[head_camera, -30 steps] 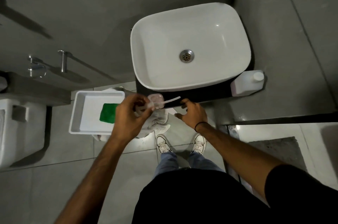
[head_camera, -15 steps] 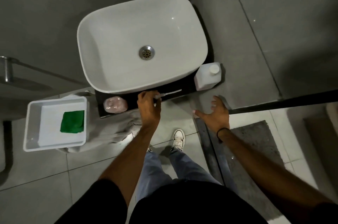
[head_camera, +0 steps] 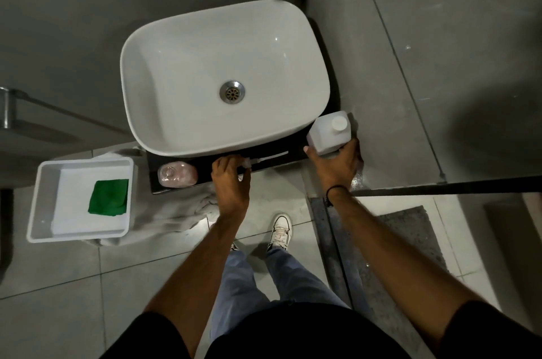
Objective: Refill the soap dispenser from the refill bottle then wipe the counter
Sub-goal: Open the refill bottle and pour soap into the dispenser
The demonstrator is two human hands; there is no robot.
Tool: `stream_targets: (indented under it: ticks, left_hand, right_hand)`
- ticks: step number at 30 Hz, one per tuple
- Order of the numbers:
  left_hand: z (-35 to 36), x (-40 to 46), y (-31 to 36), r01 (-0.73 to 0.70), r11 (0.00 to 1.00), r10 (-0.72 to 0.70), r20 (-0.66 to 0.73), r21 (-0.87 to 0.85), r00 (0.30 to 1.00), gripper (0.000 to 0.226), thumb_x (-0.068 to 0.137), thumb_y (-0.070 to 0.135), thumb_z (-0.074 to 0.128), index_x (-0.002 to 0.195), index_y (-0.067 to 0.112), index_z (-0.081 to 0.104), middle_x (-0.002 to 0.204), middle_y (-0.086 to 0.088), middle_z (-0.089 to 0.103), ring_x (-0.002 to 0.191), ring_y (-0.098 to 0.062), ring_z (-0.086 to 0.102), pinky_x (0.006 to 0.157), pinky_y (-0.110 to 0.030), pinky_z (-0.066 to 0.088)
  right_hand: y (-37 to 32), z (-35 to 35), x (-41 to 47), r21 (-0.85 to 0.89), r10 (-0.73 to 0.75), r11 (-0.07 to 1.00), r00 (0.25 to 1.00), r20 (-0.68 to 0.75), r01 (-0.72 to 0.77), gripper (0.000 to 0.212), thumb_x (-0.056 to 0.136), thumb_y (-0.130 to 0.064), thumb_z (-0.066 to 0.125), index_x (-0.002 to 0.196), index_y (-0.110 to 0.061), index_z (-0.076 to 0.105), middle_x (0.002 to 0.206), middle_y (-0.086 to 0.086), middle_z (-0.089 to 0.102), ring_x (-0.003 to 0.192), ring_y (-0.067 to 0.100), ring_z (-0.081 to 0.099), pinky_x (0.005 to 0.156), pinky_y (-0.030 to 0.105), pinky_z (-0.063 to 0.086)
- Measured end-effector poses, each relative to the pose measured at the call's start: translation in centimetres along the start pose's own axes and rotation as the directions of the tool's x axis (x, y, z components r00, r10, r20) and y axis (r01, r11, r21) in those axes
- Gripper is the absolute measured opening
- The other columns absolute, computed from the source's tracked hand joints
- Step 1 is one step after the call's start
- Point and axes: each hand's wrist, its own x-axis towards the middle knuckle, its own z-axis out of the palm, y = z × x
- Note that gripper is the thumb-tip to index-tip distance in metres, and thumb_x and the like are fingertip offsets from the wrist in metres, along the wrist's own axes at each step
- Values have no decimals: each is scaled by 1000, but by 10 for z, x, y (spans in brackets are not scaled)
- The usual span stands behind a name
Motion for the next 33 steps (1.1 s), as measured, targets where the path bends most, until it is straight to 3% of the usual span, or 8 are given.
stream_targets:
  ticks: [8, 13, 16, 18, 21, 27, 30, 33]
  left_hand:
    - [-13, -15, -9, 25, 999, -30, 115, 49, 993, 31, 87, 8, 76, 117, 7, 68, 118, -10, 62, 108, -29, 57, 88, -45, 53]
    - [-30, -15, 22, -224, 961, 241, 90, -162, 966, 20, 99, 16, 65, 116, 6, 66, 117, -8, 63, 109, -26, 61, 87, -45, 57]
    - [-42, -13, 57, -370, 874, 435, 167, -316, 885, 46, 100, 30, 65, 141, 15, 52, 139, -1, 57, 128, -19, 54, 106, -31, 47]
    - [-49, -14, 79, -463, 816, 555, 249, -345, 793, 53, 101, 31, 63, 149, 21, 44, 148, 5, 52, 134, -14, 50, 109, -22, 41]
    - [-57, -13, 89, -613, 742, 670, 257, -271, 697, 42, 96, 13, 68, 137, 12, 61, 132, -4, 65, 121, -22, 56, 102, -31, 47]
    - [-67, -20, 89, -560, 827, 530, 278, 36, 801, 45, 95, 12, 69, 136, -2, 59, 114, -22, 68, 108, -41, 62, 90, -52, 55]
    - [-70, -25, 89, -433, 893, 391, 264, 122, 882, 42, 102, 31, 59, 133, 3, 59, 109, -20, 69, 103, -39, 65, 82, -46, 56]
    - [-70, -30, 80, -372, 855, 275, 293, 362, 916, 56, 100, 65, 30, 116, 16, 55, 84, -11, 74, 76, -33, 71, 55, -34, 45]
  right_hand:
    - [7, -12, -5, 20, -45, 999, 999, -29, 45, 75, 58, -36, 94, 113, -7, 52, 115, 13, 66, 106, 36, 62, 89, 52, 55]
    - [25, -27, -34, 29, -133, 991, 986, 99, 130, 75, 62, -38, 93, 120, -15, 52, 121, 10, 64, 108, 25, 62, 87, 36, 55]
    - [34, -29, -52, -109, -177, 972, 952, 248, 209, 70, 63, -45, 90, 115, -18, 51, 112, 8, 64, 101, 29, 62, 82, 40, 55]
    - [35, -28, -62, -176, -232, 937, 914, 332, 302, 70, 65, -48, 88, 115, -17, 49, 110, 9, 65, 97, 30, 63, 76, 31, 47]
    - [31, -26, -71, -203, -260, 912, 885, 387, 357, 72, 64, -49, 89, 113, -16, 49, 110, 8, 65, 98, 28, 65, 76, 27, 45]
    - [29, -20, -83, -243, -291, 867, 837, 463, 436, 72, 64, -52, 86, 114, -17, 49, 115, 5, 60, 105, 23, 61, 85, 26, 46]
    - [30, -16, -88, -244, -305, 845, 805, 509, 475, 70, 65, -52, 86, 116, -19, 50, 116, 4, 59, 108, 23, 59, 89, 32, 53]
    - [32, -14, -91, -244, -292, 850, 803, 520, 467, 71, 67, -54, 84, 118, -19, 50, 116, 4, 59, 106, 21, 60, 90, 34, 55]
